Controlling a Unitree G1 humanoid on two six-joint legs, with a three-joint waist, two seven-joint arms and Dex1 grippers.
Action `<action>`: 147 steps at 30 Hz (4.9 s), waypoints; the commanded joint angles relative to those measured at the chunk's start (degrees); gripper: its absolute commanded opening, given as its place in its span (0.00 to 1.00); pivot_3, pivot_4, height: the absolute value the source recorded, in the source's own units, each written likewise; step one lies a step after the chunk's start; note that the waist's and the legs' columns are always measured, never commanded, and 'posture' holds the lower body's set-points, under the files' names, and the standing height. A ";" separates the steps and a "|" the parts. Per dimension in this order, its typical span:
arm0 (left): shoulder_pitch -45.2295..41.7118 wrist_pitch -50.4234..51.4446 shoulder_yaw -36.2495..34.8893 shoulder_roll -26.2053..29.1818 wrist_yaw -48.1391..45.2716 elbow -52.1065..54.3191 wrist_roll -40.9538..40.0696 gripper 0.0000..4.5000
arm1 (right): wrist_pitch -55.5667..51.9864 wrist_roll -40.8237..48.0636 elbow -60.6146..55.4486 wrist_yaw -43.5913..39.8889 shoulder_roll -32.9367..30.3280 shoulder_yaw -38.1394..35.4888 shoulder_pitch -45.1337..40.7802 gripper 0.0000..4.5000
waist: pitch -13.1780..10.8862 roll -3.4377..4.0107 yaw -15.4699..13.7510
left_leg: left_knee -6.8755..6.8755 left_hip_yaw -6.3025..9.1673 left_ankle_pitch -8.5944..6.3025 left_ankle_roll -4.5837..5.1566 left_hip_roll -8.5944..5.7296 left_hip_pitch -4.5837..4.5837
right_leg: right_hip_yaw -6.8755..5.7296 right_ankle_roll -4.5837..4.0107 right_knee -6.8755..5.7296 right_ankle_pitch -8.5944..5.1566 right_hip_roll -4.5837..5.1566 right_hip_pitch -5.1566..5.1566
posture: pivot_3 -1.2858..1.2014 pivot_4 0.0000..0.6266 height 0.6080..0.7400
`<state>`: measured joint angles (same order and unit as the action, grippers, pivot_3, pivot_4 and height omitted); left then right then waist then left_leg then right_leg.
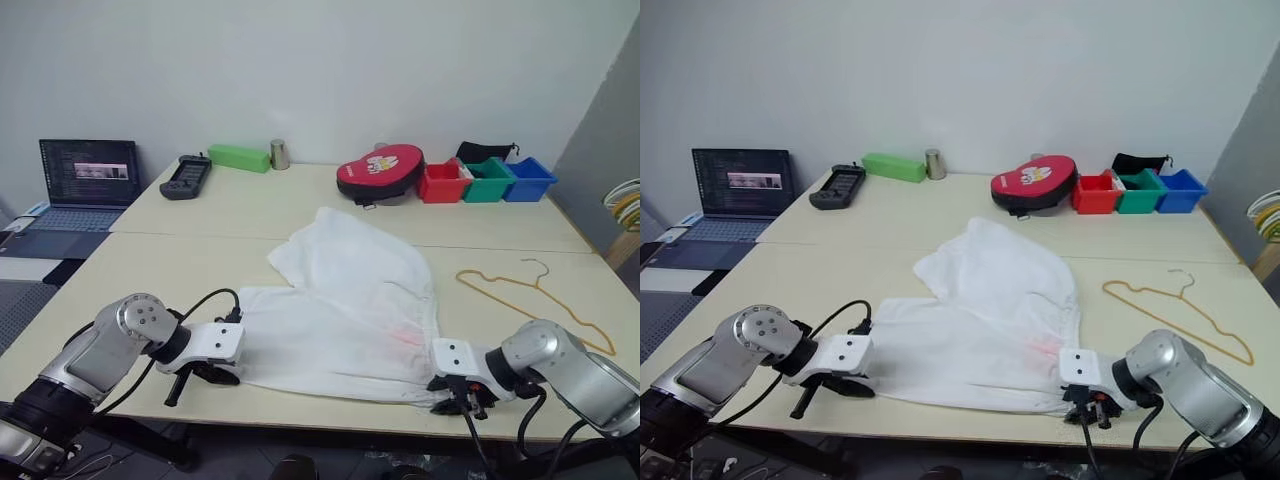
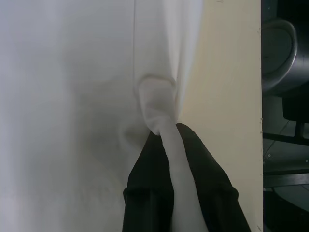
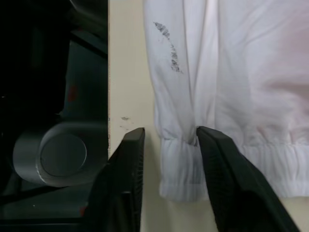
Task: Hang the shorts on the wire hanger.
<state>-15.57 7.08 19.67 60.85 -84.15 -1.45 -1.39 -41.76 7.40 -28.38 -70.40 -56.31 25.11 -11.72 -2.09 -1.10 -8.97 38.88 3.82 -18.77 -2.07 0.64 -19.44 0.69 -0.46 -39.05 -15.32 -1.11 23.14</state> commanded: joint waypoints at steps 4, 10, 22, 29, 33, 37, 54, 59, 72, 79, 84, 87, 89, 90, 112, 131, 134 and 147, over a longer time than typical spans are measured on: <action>-2.16 3.85 -3.38 1.16 -6.95 2.71 -6.72 0.35 | -4.74 8.45 -5.62 -3.24 -3.50 -7.45 -1.50 0.76 | -0.05 0.00 0.18 | 0.00 0.00 0.00 0.00 0.00 0.00 | -0.03 0.03 0.00 -0.02 0.00 0.00 | 0.63 0.00 1.00; -9.33 8.72 -3.84 3.38 -8.35 11.17 -17.65 0.61 | -15.50 20.00 -5.38 -1.64 -0.40 -16.48 -9.44 1.00 | -0.15 -0.04 0.54 | 0.01 0.03 0.00 0.00 0.04 -0.02 | 0.00 0.03 0.00 -0.04 -0.01 0.01 | 0.63 0.00 1.00; -20.68 17.52 -5.31 -33.19 24.32 6.91 -17.37 0.75 | 0.77 0.83 44.29 25.59 2.99 -22.55 -20.59 1.00 | -0.15 -0.24 1.43 | 0.03 -0.51 -0.26 0.45 -0.18 0.53 | 0.58 0.06 0.10 0.03 0.30 -0.60 | 0.61 0.00 1.00; -16.92 16.34 -3.26 -38.81 29.09 7.93 -14.91 0.75 | 4.48 -0.62 54.13 23.21 0.25 -23.80 -17.23 1.00 | -0.10 -0.16 1.43 | -0.07 -0.81 -0.45 0.81 -0.03 0.44 | 1.14 -0.09 -0.10 0.01 0.19 -0.04 | 0.60 0.00 1.00; -15.98 16.46 -3.14 -39.45 29.97 8.60 -14.75 0.75 | 4.90 -1.73 61.46 24.38 -0.73 -24.68 -18.59 1.00 | -0.06 -0.08 1.61 | -0.03 -1.10 -0.37 0.95 -0.14 0.55 | 1.50 -0.03 -0.08 0.15 -0.04 -0.07 | 0.60 0.00 1.00; -14.89 16.32 -3.08 -39.14 30.37 9.08 -14.51 0.75 | 4.28 -2.17 67.43 25.94 -0.50 -25.96 -20.44 1.00 | -0.05 -0.08 2.04 | 0.00 -1.32 -0.32 1.03 -0.15 0.65 | 1.72 0.06 -0.01 0.23 -0.04 -0.31 | 0.60 0.00 1.00; -13.97 18.49 -2.08 -40.30 31.54 12.07 -14.81 0.75 | 11.33 -6.37 96.64 28.18 3.25 -26.10 -32.78 1.00 | -0.02 -0.02 3.00 | -0.01 -1.43 -0.32 1.03 -0.10 0.64 | 1.80 0.05 0.04 0.23 -0.06 -0.30 | 0.61 0.00 1.00; -12.38 19.78 -1.55 -40.33 32.03 14.42 -14.80 0.75 | 7.54 -4.94 99.43 28.12 3.85 -28.43 -33.39 1.00 | -0.02 -0.02 3.03 | -0.02 -1.45 -0.32 1.03 -0.09 0.65 | 1.83 0.05 0.03 0.23 -0.07 -0.30 | 0.62 0.00 1.00; -12.26 20.15 -1.67 -40.11 32.39 14.82 -14.51 0.75 | 3.10 -4.85 98.34 26.00 4.32 -29.93 -31.18 0.57 | -0.03 -0.04 2.98 | -0.02 -1.42 -0.32 1.03 -0.09 0.66 | 1.81 0.05 0.04 0.23 -0.09 -0.34 | 0.62 0.00 1.00; -13.09 18.97 -1.58 -40.11 31.89 13.34 -13.92 0.75 | 0.60 -4.39 94.89 23.91 5.06 -29.62 -28.13 0.20 | 0.00 -0.11 3.08 | -0.02 -1.40 -0.32 1.03 -0.06 0.68 | 1.80 0.05 0.05 0.23 -0.13 -0.37 | 0.61 0.00 1.00; -13.72 18.28 -1.56 -40.30 31.72 12.34 -13.67 0.75 | -2.17 -3.68 90.76 22.43 4.88 -29.76 -24.63 0.01 | 0.05 -0.21 3.09 | -0.02 -1.30 -0.32 1.03 -0.06 0.81 | 1.71 0.05 0.11 0.22 -0.14 -0.57 | 0.61 0.00 1.00; -13.74 17.88 -1.54 -40.29 31.63 11.94 -13.53 0.75 | -7.85 -1.90 84.47 21.59 4.99 -30.58 -21.00 0.01 | 0.10 -0.28 3.00 | -0.02 -1.22 -0.32 1.03 -0.05 0.87 | 1.66 0.05 0.15 0.21 -0.14 -0.68 | 0.61 0.00 1.00; -13.46 17.70 -1.54 -40.16 31.52 11.99 -13.53 0.75 | -14.63 0.62 74.38 21.12 5.07 -31.47 -15.95 0.01 | 0.14 -0.35 2.93 | -0.03 -1.13 -0.33 1.03 -0.05 0.90 | 1.58 0.04 0.18 0.20 -0.14 -0.76 | 0.61 0.00 1.00; -13.26 17.67 -1.52 -40.05 31.45 12.11 -13.55 0.75 | -18.10 1.97 68.22 21.54 5.17 -32.18 -12.97 0.01 | 0.20 -0.43 2.91 | -0.05 -1.09 -0.33 1.04 -0.04 0.90 | 1.55 0.04 0.20 0.19 -0.14 -0.78 | 0.61 0.00 1.00; -11.91 16.83 -0.94 -38.25 28.34 11.20 -13.79 0.75 | -29.87 8.83 9.87 29.71 2.86 -38.03 16.37 0.44 | 0.19 -0.43 4.64 | -0.10 -0.88 -0.36 1.04 -0.13 0.88 | 1.45 0.51 0.28 -0.23 -0.13 -0.87 | 0.57 0.00 1.00; -12.13 16.19 -0.72 -37.57 28.90 11.50 -12.87 0.75 | -8.09 5.48 28.86 18.48 -1.01 -22.38 8.68 0.45 | -0.08 -0.58 7.02 | -0.10 -0.93 -0.36 1.03 -0.13 0.92 | 1.59 0.56 0.29 -0.20 -0.16 -0.92 | 0.59 0.00 1.00; -12.17 16.19 -0.83 -37.55 29.11 11.53 -12.75 0.75 | -7.55 5.49 28.86 18.25 -0.48 -21.77 8.56 0.30 | -0.06 -0.67 7.02 | -0.10 -0.91 -0.36 1.03 -0.11 0.92 | 1.57 0.56 0.30 -0.20 -0.16 -0.92 | 0.59 0.00 1.00; -11.93 15.89 -0.81 -37.87 29.89 11.51 -12.49 0.75 | -18.48 9.32 30.92 24.95 6.93 -31.17 6.73 0.01 | 0.20 -1.40 6.95 | -0.10 -0.77 -0.36 1.03 -0.07 0.96 | 1.60 0.56 0.30 -0.20 -0.15 -0.96 | 0.59 0.00 1.00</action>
<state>-27.30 24.13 19.73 23.22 -54.79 8.63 -14.02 -55.49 15.01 1.46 -48.95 -51.89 -3.92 -5.29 -1.89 -2.50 -2.02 38.78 3.08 -19.13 -1.04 0.59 -18.47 2.29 0.10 -38.76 -15.52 -1.27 22.18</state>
